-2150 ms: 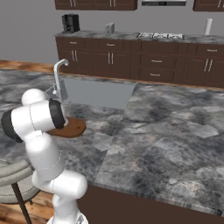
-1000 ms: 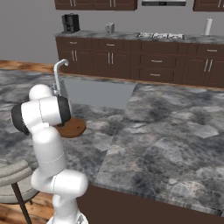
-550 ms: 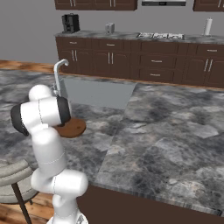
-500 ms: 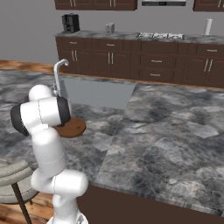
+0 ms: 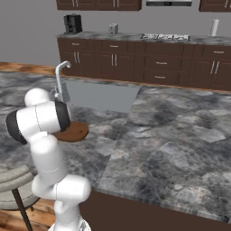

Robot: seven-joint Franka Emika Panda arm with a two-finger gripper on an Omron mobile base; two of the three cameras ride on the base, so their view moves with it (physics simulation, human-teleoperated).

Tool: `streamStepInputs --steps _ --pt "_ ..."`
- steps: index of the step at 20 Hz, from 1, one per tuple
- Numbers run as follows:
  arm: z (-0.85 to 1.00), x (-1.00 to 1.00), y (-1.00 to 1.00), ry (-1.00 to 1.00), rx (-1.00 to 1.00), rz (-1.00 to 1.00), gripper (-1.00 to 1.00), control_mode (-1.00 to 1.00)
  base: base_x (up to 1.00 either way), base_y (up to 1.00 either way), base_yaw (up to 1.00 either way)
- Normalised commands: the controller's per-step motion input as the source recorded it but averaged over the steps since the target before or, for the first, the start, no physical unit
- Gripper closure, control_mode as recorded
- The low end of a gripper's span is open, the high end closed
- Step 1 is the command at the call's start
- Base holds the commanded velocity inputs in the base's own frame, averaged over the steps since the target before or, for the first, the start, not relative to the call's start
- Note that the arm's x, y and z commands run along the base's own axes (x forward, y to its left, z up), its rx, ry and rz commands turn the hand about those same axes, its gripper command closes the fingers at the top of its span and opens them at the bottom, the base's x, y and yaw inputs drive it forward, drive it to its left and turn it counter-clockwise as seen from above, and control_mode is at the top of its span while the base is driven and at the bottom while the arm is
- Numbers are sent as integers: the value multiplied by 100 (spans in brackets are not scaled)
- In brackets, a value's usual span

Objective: Retrieve the reheated potato from the microwave, then place the potato, cheese, and condiment on the cutting board.

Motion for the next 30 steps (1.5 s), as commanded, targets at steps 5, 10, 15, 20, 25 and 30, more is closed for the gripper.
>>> streamStepInputs --steps 5,10,15,20,25,30 --pt "23 -40 -2 8 3 -3 -100 -100 0 0 0" --pt "34 -37 -2 13 9 1 -100 -100 0 0 0" --pt "31 -32 2 14 14 22 -100 -100 0 0 0" --pt "13 -6 25 3 7 49 -100 -100 0 0 0" --pt "13 15 41 3 7 24 -100 -100 0 0 0" --pt "16 17 48 11 -1 -2 -100 -100 0 0 0"
